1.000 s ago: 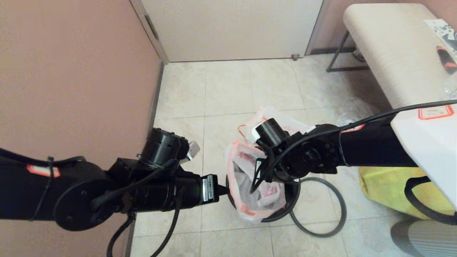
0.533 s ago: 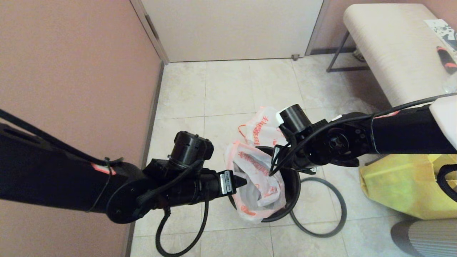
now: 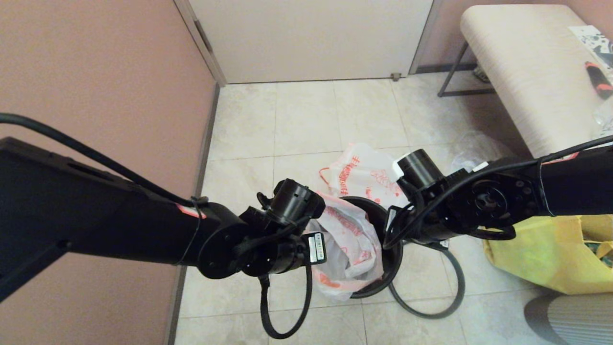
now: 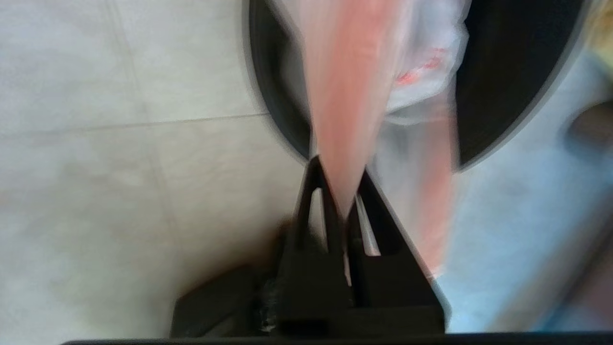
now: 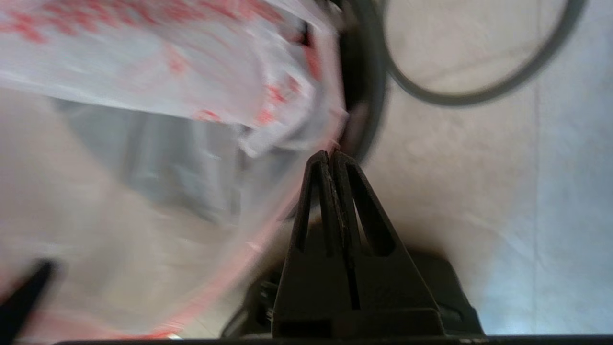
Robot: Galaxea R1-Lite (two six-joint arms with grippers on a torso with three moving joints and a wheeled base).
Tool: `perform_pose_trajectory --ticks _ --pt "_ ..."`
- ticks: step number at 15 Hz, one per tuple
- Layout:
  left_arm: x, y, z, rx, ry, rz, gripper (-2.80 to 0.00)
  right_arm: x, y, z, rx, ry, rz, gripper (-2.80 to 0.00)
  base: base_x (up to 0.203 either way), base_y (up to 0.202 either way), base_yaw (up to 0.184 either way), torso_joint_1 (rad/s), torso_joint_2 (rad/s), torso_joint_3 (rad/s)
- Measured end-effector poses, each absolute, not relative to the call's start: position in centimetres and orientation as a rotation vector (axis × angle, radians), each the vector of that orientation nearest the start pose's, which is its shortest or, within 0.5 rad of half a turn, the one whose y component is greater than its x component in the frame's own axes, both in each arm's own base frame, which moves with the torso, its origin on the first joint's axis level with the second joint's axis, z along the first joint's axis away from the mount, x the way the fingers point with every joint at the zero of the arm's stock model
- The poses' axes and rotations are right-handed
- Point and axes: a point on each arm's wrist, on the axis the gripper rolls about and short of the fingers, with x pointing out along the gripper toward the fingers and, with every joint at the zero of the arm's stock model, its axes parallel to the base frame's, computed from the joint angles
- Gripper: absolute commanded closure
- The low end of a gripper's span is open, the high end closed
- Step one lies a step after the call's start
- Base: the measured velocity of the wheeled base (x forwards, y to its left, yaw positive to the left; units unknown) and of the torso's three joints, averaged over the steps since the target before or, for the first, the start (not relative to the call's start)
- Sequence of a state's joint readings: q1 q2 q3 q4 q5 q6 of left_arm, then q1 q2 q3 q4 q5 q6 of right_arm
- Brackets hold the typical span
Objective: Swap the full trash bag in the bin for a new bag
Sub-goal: Put the new garbage bag on the trash can
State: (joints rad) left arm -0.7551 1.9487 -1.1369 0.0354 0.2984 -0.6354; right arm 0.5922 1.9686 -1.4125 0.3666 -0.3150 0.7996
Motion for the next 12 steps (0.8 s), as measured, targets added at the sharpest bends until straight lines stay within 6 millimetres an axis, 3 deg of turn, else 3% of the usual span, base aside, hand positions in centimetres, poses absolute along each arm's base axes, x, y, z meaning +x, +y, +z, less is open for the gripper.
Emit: perform_pose_trajectory --ticks 2,7,12 --pt "26.1 -23.6 13.2 -0.171 0.822 -0.171 0.00 30.1 19.7 16.1 0.344 0.901 -0.078 0.00 0.000 0.000 0.000 0.000 0.00 0.000" --pt "24.6 -21.7 15.9 -0.220 0.790 -0.163 0.00 27.3 21.9 14.1 0.322 1.024 -0.007 0.00 0.000 0.000 0.000 0.000 0.00 0.000" --pt "24.1 -18.7 16.0 -0.240 0.792 -0.100 0.00 27.8 21.9 13.4 0.475 1.173 0.054 0.00 0.000 0.000 0.000 0.000 0.00 0.000"
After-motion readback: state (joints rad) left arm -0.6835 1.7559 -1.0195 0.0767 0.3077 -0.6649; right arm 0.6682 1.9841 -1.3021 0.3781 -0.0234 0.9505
